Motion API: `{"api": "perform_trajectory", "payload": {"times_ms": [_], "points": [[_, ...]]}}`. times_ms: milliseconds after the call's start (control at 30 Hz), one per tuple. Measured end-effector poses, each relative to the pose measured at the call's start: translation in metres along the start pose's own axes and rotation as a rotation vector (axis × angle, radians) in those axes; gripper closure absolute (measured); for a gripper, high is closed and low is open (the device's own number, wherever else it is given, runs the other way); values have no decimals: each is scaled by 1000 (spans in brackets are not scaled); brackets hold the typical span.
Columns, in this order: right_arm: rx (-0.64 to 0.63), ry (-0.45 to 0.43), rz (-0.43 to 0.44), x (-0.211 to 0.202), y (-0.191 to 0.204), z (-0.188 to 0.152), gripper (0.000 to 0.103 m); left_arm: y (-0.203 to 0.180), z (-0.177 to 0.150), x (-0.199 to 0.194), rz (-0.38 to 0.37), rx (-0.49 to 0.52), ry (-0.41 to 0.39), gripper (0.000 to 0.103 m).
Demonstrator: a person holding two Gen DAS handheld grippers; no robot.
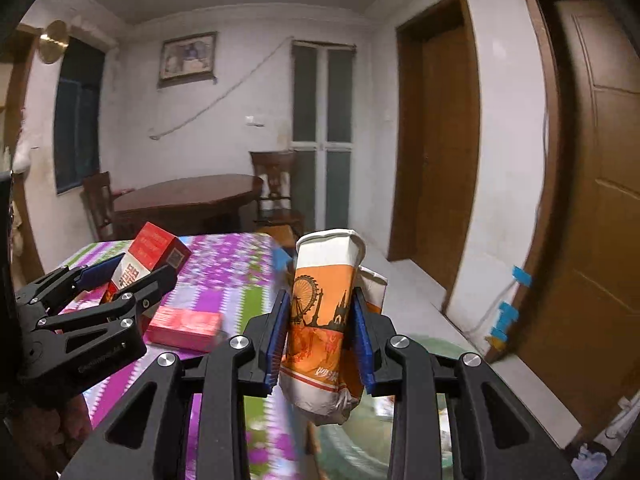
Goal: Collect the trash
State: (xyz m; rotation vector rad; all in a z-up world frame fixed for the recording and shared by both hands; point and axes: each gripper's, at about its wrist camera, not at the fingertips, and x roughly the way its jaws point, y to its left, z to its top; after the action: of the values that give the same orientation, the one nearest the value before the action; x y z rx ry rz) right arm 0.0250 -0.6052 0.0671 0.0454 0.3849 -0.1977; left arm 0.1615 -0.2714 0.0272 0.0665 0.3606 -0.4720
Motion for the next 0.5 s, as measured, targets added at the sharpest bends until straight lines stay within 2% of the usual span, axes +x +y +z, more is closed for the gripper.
{"api": "perform_trajectory", "payload": {"times_ms": [133, 300, 500], "points": [[30, 61, -30, 13, -53, -4, 71, -33, -1, 30, -79, 21, 60, 43], [84, 186, -38, 47, -120, -17, 71, -74, -7, 75, -159, 44, 158, 43], [138, 293, -25, 92, -152, -38, 71, -106, -24, 122, -215, 61, 283, 43]]}}
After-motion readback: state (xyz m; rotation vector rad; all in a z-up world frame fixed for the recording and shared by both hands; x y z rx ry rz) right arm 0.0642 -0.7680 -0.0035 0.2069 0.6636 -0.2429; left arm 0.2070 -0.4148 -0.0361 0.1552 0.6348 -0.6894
